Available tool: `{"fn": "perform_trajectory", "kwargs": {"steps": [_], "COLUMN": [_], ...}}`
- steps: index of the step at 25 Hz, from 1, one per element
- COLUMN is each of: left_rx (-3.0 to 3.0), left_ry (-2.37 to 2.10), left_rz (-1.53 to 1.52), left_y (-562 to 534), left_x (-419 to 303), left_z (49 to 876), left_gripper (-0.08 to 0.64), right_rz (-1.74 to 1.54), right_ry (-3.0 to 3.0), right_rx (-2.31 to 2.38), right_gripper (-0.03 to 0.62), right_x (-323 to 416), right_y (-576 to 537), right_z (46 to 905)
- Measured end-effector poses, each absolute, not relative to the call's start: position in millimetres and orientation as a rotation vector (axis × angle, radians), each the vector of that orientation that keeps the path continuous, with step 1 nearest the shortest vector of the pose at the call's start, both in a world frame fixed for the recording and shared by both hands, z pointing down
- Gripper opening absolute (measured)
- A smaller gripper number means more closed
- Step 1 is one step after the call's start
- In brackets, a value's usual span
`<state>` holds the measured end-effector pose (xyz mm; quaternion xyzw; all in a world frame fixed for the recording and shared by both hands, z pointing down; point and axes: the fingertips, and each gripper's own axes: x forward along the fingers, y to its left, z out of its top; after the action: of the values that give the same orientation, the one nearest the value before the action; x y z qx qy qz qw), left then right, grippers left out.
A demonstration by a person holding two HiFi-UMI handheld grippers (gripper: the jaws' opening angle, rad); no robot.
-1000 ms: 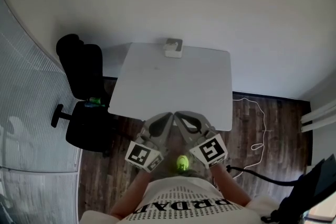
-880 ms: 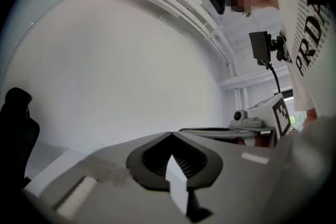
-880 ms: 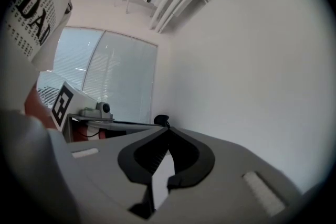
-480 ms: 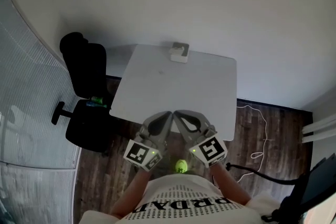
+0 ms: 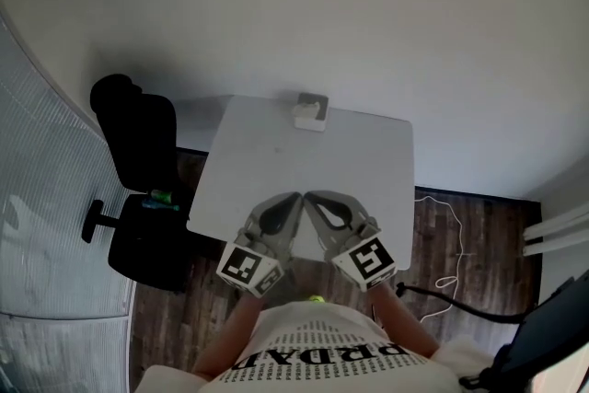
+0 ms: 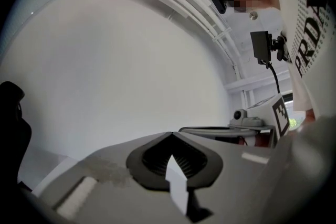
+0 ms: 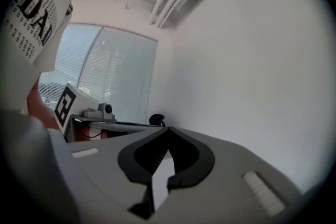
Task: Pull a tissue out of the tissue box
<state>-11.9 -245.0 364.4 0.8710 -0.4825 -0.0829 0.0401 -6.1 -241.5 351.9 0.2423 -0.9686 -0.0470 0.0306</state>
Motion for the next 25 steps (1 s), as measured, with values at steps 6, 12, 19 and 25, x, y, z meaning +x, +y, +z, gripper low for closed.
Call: {"fn": "perform_trajectory", "kwargs": {"steps": [6, 12, 19, 25], "left_rx": [2.694, 2.705, 2.751, 2.764], "left_ry": [-1.429, -1.399, -1.342, -1.307], "left_rz": [-0.301, -0.296, -0.268, -0.248], "left_y": [-288.9, -330.0, -371.2, -392.0], "left_x": [-31.5, -55.2, -75.1, -88.0], "left_z": [345.7, 343.8, 343.4, 351.3], "left_gripper": [-0.008, -0.008, -0.008, -0.008], "right_rz": [-0.17, -0.17, -0.146, -0.112], "right_ry": [-2.975, -2.942, -2.92, -2.896], "right_rx": [0.794, 0.822, 0.893, 0.929], "right_gripper": [0.007, 0.007, 0.008, 0.007], "right_x": [-27.6, -51.8, -72.7, -85.8], "right_y": [-284.9, -327.6, -369.7, -391.0], "right_z": [340.0, 338.9, 338.7, 347.4]}}
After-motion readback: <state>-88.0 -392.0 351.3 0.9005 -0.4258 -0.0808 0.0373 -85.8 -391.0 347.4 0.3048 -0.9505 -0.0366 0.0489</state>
